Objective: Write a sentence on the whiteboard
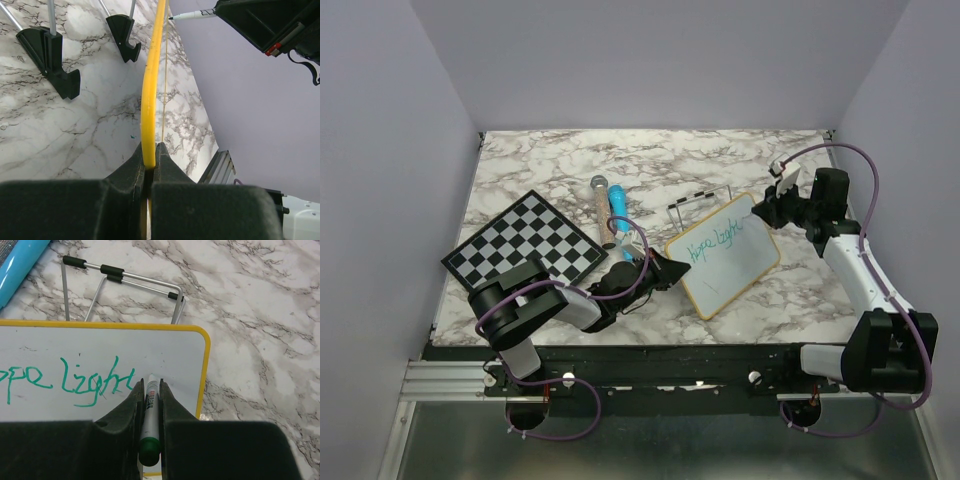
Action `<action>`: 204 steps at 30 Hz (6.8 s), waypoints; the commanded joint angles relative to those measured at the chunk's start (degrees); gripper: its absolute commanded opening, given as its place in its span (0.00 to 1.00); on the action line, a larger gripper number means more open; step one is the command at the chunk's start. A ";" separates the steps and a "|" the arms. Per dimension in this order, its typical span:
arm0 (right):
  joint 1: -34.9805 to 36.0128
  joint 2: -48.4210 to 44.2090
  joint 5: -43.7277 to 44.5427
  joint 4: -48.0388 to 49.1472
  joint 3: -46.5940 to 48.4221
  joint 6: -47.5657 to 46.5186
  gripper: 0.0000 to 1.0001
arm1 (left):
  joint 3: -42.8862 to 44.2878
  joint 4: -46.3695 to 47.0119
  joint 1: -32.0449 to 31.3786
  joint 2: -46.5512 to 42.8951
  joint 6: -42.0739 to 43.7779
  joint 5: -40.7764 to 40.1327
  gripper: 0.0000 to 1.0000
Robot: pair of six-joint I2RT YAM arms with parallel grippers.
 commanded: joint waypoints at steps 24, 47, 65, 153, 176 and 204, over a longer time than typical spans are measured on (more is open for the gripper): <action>-0.16 1.01 -4.46 -4.36 0.04 -3.36 0.01 | -0.29 0.27 -0.24 -0.14 2.24 2.03 0.00; -0.25 1.45 1.52 -6.11 -0.31 -4.86 0.01 | -0.11 0.27 -0.24 -0.23 2.24 1.95 0.00; -0.24 -9.35 -11.67 -11.39 3.73 -0.03 0.00 | -0.03 0.09 -0.24 0.04 2.15 2.12 0.00; 18.38 -22.19 -12.02 -21.77 -9.36 -17.69 0.01 | 0.77 -0.52 -2.44 -1.10 -7.68 -7.72 0.00; 25.33 -20.52 -6.04 -14.47 -10.94 -12.50 0.01 | 1.64 -1.84 -3.40 -2.51 -7.69 -9.65 0.00; 25.51 -19.56 -5.16 -14.90 -10.33 -11.27 0.01 | 0.50 -0.96 -3.40 -3.13 -7.43 -9.65 0.00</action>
